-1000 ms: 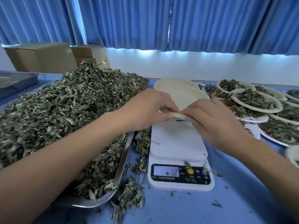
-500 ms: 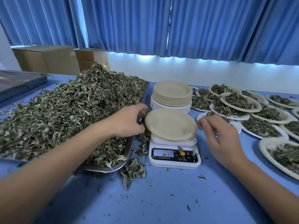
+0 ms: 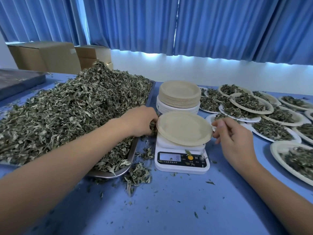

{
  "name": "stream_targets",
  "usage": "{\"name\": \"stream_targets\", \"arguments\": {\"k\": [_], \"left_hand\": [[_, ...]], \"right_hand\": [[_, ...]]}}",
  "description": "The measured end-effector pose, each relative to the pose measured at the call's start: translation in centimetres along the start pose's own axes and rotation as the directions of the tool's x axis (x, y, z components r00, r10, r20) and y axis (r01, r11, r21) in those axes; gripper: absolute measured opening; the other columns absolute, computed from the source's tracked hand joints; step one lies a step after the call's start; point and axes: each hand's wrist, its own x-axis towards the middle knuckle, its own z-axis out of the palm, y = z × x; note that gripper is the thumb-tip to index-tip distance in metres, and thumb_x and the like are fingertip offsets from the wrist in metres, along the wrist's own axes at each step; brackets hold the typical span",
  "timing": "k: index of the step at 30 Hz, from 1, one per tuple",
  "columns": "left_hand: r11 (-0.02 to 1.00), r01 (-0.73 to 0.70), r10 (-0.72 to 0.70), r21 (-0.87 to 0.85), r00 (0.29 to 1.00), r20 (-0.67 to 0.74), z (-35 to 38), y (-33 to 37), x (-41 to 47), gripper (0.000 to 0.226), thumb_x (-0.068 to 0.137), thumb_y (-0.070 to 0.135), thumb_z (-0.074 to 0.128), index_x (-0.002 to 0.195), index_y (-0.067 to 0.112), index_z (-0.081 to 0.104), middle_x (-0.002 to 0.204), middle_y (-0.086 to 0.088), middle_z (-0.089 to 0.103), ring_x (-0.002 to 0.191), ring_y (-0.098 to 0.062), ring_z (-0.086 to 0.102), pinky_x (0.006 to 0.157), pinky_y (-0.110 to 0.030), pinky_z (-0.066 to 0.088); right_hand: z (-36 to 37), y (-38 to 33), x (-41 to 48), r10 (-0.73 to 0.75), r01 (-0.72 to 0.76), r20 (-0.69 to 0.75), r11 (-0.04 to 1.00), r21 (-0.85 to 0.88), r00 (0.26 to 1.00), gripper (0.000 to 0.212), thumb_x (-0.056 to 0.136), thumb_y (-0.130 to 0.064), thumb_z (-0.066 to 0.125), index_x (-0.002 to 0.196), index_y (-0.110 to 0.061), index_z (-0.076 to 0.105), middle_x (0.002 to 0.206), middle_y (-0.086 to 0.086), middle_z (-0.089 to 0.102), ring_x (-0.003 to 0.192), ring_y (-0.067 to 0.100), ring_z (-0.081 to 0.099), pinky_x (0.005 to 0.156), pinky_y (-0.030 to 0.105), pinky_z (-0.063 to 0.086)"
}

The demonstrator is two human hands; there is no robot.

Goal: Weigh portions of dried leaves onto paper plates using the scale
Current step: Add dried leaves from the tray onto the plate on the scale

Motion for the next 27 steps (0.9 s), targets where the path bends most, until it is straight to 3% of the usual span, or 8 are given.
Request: {"name": "stream_targets", "arguments": {"k": [2,5,10,14,17,20,24,27], "left_hand": [[0.998,0.028,-0.024,0.048,0.997,-0.078,0.1,0.2,0.1,0.040,0.082,0.007,0.066,0.115,0.030,0.073,0.095,-0.002,0.068,0.090,-0.031,0.063,0.066,-0.036,0.045],[0.995,0.097,-0.088,0.033,0.976,-0.198,-0.4,0.2,0.5,0.034,0.083,0.001,0.060,0.106,0.023,0.074,0.099,-0.004,0.070,0.089,-0.030,0.064,0.068,-0.038,0.048],[0.982,0.114,-0.163,-0.150,0.913,-0.374,-1.8,0.1,1.1,0.027,0.084,-0.001,0.063,0.101,0.014,0.077,0.097,-0.011,0.072,0.093,-0.033,0.065,0.089,-0.047,0.055],[0.929,0.065,-0.252,-0.363,0.832,-0.494,-2.6,0.6,1.5,0.028,0.084,0.000,0.069,0.105,0.015,0.077,0.103,-0.008,0.074,0.094,-0.027,0.066,0.087,-0.029,0.050],[0.902,0.042,-0.281,-0.430,0.814,-0.509,-2.9,1.2,1.8,0.030,0.084,0.003,0.072,0.110,0.018,0.076,0.107,-0.008,0.072,0.104,-0.025,0.064,0.086,-0.026,0.046],[0.924,0.068,-0.265,-0.375,0.822,-0.504,-3.0,1.5,1.7,0.027,0.085,0.002,0.069,0.106,0.018,0.076,0.105,-0.009,0.072,0.099,-0.027,0.064,0.082,-0.025,0.043],[0.948,0.203,-0.303,-0.245,0.808,-0.505,-3.4,0.6,1.4,0.026,0.086,-0.005,0.059,0.103,0.010,0.072,0.104,-0.016,0.069,0.090,-0.036,0.065,0.084,-0.042,0.056],[0.944,0.259,-0.326,-0.203,0.815,-0.480,-3.3,-0.2,1.3,0.024,0.087,-0.008,0.059,0.104,0.004,0.071,0.104,-0.017,0.069,0.086,-0.035,0.064,0.081,-0.044,0.056]], "right_hand": [[-0.1,0.1,0.1,0.043,-0.043,-0.006,0.999,0.015,0.999,0.029,0.109,-0.029,0.044,0.088,-0.024,0.064,0.073,-0.009,0.066,0.058,0.011,0.063,0.057,0.027,0.048],[-0.1,0.4,0.3,0.117,-0.118,0.017,0.992,0.038,0.993,0.030,0.109,-0.029,0.043,0.088,-0.024,0.065,0.071,-0.004,0.066,0.052,0.013,0.063,0.053,0.032,0.049],[0.3,1.1,0.5,0.172,-0.179,0.089,0.980,0.082,0.981,0.029,0.108,-0.024,0.044,0.091,-0.024,0.067,0.067,-0.002,0.067,0.050,0.019,0.064,0.054,0.031,0.046],[0.7,1.3,0.6,0.196,-0.208,0.126,0.974,0.093,0.972,0.029,0.108,-0.021,0.044,0.094,-0.025,0.069,0.067,-0.002,0.068,0.051,0.020,0.065,0.054,0.030,0.046],[0.8,1.3,0.7,0.205,-0.222,0.141,0.968,0.116,0.969,0.029,0.108,-0.020,0.043,0.098,-0.025,0.070,0.067,0.000,0.069,0.053,0.021,0.066,0.055,0.029,0.047],[0.8,1.3,0.7,0.218,-0.240,0.150,0.960,0.147,0.964,0.029,0.108,-0.020,0.044,0.100,-0.025,0.071,0.068,0.002,0.069,0.054,0.021,0.066,0.054,0.027,0.048],[0.7,1.2,0.7,0.235,-0.263,0.164,0.947,0.182,0.958,0.028,0.108,-0.019,0.045,0.100,-0.027,0.071,0.069,0.002,0.070,0.055,0.021,0.067,0.050,0.025,0.049],[0.7,1.0,0.7,0.238,-0.270,0.173,0.943,0.195,0.956,0.027,0.108,-0.019,0.047,0.100,-0.026,0.071,0.069,0.002,0.071,0.054,0.020,0.066,0.047,0.024,0.049]]}}
